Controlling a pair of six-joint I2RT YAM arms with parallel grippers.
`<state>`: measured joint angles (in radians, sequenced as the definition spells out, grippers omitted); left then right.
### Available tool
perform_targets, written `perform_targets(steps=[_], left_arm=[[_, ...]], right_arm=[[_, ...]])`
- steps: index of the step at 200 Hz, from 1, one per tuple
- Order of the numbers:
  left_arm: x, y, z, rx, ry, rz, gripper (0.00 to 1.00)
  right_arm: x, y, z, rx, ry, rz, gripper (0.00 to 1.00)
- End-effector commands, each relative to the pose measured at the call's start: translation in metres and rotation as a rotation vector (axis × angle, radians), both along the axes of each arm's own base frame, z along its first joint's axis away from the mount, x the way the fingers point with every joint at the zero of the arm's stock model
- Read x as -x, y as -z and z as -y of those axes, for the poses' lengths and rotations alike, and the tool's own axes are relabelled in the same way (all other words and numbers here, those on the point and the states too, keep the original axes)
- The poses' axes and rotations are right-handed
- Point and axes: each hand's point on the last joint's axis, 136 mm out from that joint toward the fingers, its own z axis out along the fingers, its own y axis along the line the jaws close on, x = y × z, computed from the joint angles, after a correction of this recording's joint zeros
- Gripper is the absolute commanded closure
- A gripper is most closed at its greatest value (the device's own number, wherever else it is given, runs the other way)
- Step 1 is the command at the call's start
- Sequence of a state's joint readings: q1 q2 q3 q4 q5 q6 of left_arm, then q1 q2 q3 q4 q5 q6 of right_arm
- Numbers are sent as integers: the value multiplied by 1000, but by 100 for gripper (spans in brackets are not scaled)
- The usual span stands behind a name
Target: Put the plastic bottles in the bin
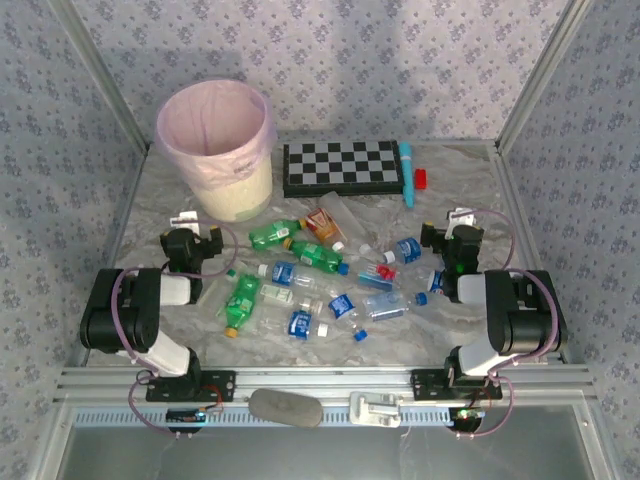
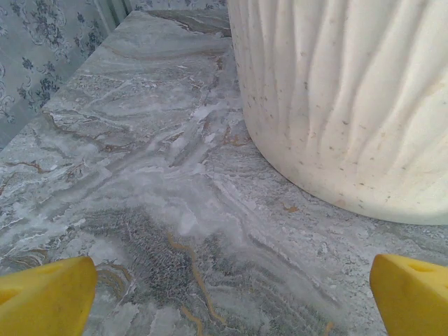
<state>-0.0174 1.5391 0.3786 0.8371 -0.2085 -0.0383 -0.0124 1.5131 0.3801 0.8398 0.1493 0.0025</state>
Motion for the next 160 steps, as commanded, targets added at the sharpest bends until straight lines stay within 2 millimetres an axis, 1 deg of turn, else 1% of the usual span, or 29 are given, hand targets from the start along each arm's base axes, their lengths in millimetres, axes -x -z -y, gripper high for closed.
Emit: perform_targets(steps=[1, 160], left_arm=[[-7, -10, 0, 15, 2, 31, 0], [-7, -10, 0, 19, 3, 29, 0]], right_arm=[[0, 4, -2, 14, -9, -13, 0], [0, 4, -1, 4, -13, -14, 0]])
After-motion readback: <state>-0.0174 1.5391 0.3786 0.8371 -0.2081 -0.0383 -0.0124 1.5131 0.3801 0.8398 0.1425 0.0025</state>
